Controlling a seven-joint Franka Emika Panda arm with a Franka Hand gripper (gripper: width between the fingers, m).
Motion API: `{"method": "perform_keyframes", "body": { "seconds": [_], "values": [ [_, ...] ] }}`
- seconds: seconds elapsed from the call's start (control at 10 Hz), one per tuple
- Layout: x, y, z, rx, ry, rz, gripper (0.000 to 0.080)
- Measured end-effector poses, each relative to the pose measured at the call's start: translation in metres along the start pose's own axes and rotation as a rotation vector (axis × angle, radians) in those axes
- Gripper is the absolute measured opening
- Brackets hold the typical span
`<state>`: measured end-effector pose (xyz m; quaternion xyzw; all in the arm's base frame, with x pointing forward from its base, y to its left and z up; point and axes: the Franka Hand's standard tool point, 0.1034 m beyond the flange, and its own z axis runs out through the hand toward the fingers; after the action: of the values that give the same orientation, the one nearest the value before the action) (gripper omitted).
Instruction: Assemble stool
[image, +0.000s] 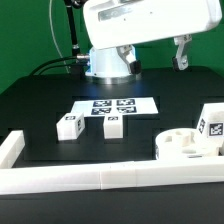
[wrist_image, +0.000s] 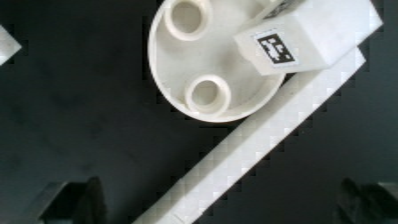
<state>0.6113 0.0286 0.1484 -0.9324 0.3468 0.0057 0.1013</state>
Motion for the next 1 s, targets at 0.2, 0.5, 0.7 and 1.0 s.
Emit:
{"method": "perform_keyframes", "body": {
  "seconds": [0.2,0.5,0.7,1.0],
  "values": [
    [-0.001,0.015,0.004,-0.084,-0.042,-0.241,0.0648],
    [0.01,0.031,0.015,-0.131,-0.051,-0.564,0.0648],
    [0.01,0.031,0.015,-0.132,-0.051,-0.57,0.0648],
    [0.013,0.043,0.024,-0.157,-0.066,-0.652,0.0648]
  ]
}}
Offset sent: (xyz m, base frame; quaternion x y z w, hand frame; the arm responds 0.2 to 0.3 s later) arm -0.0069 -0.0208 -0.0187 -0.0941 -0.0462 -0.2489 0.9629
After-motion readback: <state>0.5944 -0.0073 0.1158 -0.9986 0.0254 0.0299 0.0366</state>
